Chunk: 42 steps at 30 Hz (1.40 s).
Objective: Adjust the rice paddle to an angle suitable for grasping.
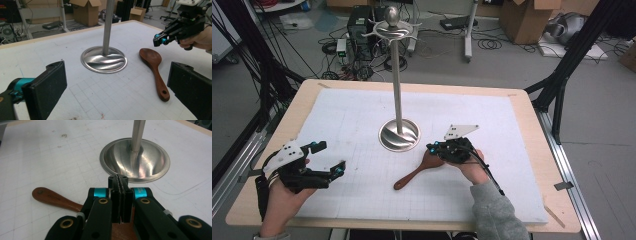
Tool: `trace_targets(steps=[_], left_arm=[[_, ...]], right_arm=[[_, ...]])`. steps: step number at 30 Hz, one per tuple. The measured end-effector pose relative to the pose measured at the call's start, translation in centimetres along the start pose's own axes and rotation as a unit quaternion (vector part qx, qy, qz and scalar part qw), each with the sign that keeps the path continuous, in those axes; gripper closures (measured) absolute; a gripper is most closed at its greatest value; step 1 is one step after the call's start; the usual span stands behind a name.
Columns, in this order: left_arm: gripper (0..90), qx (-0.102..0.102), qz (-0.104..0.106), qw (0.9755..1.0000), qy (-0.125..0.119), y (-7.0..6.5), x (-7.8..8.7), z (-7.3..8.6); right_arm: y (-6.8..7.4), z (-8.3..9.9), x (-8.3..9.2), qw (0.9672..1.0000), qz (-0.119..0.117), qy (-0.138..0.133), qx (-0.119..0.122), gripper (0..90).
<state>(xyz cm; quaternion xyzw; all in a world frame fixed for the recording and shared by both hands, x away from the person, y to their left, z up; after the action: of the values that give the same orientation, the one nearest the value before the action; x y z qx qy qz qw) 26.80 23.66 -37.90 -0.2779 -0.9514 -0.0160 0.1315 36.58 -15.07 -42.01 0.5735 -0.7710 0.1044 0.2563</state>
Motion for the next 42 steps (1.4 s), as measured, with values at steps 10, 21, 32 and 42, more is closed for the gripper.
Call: trace_targets(steps=[10, 21, 32, 42], left_arm=[[3.0, 0.004, -0.019, 0.9998, -0.001, 0.7, 1.8, 0.3], [3.0, 0.005, -0.030, 0.9995, 0.001, 0.9, 2.9, 0.7], [3.0, 0.005, -0.032, 0.9994, 0.009, 0.8, 3.0, 1.1], [3.0, 0.005, -0.035, 0.9992, 0.018, 0.8, 3.0, 1.4]], right_arm=[[-0.8, 0.1, -2.2, 0.9997, 0.000, 0.023, -0.010, 89.4], [-1.1, 0.1, -3.8, 0.9987, 0.006, 0.049, -0.012, 89.4], [-1.5, 0.2, -4.4, 0.9976, 0.003, 0.063, -0.028, 89.4], [-1.6, 0.3, -5.1, 0.9962, 0.008, 0.079, -0.036, 89.4]])
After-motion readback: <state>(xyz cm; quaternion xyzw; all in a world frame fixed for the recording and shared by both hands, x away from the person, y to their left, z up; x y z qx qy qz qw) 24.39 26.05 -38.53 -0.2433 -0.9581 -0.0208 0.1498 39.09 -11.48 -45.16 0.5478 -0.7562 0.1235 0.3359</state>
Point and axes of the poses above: each handheld gripper's, and its own axes: x roughly backward along the jaws, z roughly out of its underside, y roughly to its left, the point moved 3 cm from there along -x, roughly forward along the jaws, and after that the axes turned 10 degrees about -z, right-handed, at the moved point
